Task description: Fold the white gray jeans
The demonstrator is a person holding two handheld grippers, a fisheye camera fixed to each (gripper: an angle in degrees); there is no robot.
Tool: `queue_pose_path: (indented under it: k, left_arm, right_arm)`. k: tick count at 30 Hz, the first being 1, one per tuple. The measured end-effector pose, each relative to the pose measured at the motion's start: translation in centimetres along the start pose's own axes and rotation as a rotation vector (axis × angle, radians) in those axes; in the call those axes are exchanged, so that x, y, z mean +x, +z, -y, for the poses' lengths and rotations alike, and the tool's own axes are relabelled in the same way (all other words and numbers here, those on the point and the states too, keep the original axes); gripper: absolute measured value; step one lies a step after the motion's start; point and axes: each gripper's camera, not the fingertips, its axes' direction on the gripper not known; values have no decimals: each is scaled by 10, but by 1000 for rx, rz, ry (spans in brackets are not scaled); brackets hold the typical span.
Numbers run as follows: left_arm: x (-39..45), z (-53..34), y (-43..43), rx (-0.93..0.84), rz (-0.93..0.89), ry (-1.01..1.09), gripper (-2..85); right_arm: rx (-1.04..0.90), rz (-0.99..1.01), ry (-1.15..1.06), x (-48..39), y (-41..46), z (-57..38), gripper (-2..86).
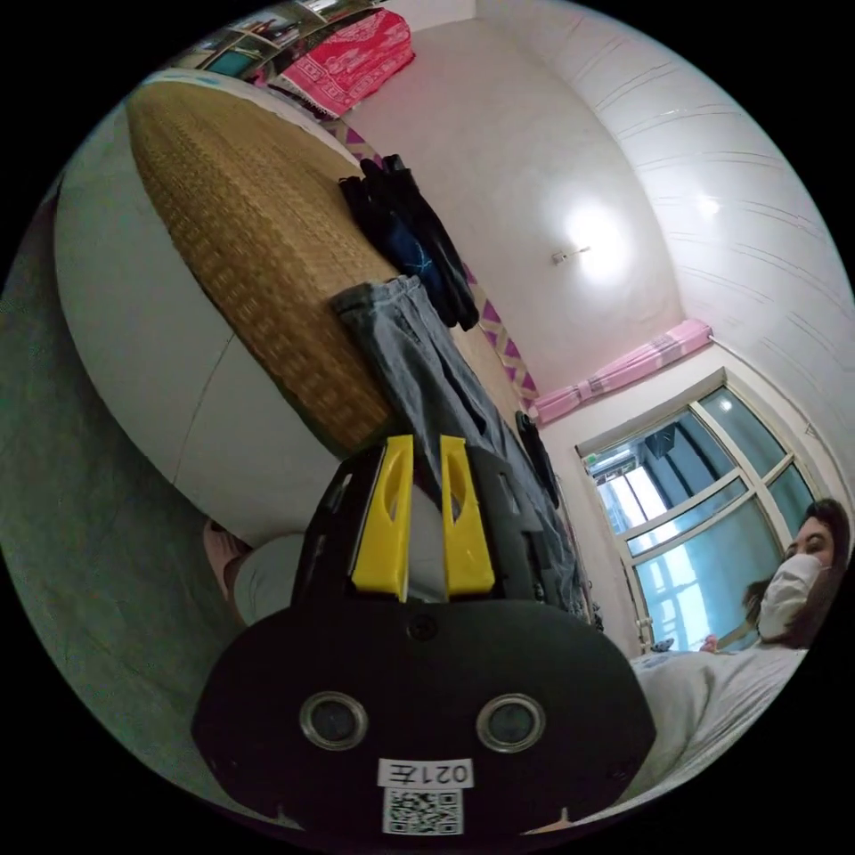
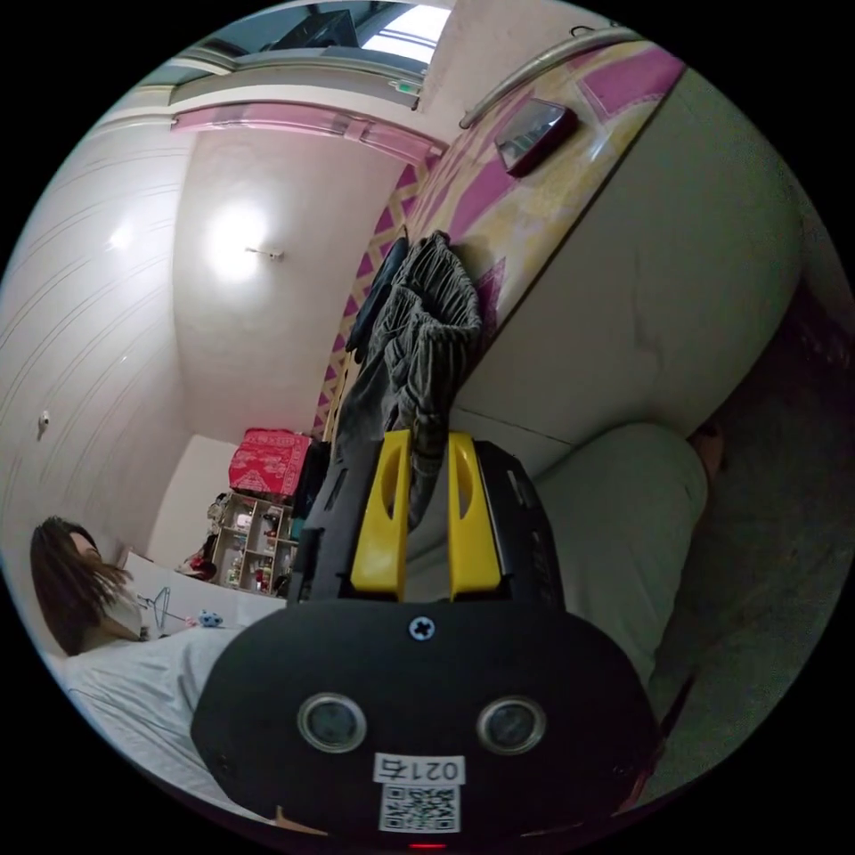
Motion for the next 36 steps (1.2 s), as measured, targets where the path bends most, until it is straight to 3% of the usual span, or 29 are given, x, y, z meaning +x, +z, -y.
queue_pose_path:
  k: [3, 11, 16, 20, 26, 30, 33, 36]
  left_arm:
    - [6, 9, 14, -49, 58, 13, 58]
    - [22, 30, 35, -75, -9, 36, -8]
    - [76, 75, 51, -97, -24, 170, -10]
    - [127, 136, 96, -139, 4, 243, -10]
    - [151, 220, 235, -307, 167, 218, -5]
    - [118, 241, 330, -430, 334, 162, 9]
    - [106, 243, 336, -356, 416, 209, 2]
    - [106, 236, 317, -304, 393, 285, -7]
  right_arm:
    - [-1, -1, 6, -3, 5, -1, 69]
    - [-35, 57, 1, -25, 6, 7, 24]
    - [-55, 254, -105, -87, 18, 66, 17]
    - [-88, 284, -129, -124, 60, 130, 19]
    - [-150, 158, -110, -148, 180, 239, 35]
    - [-191, -59, -112, -131, 264, 279, 53]
    - [-149, -137, -119, -125, 277, 277, 55]
    - [-217, -149, -260, -149, 282, 255, 51]
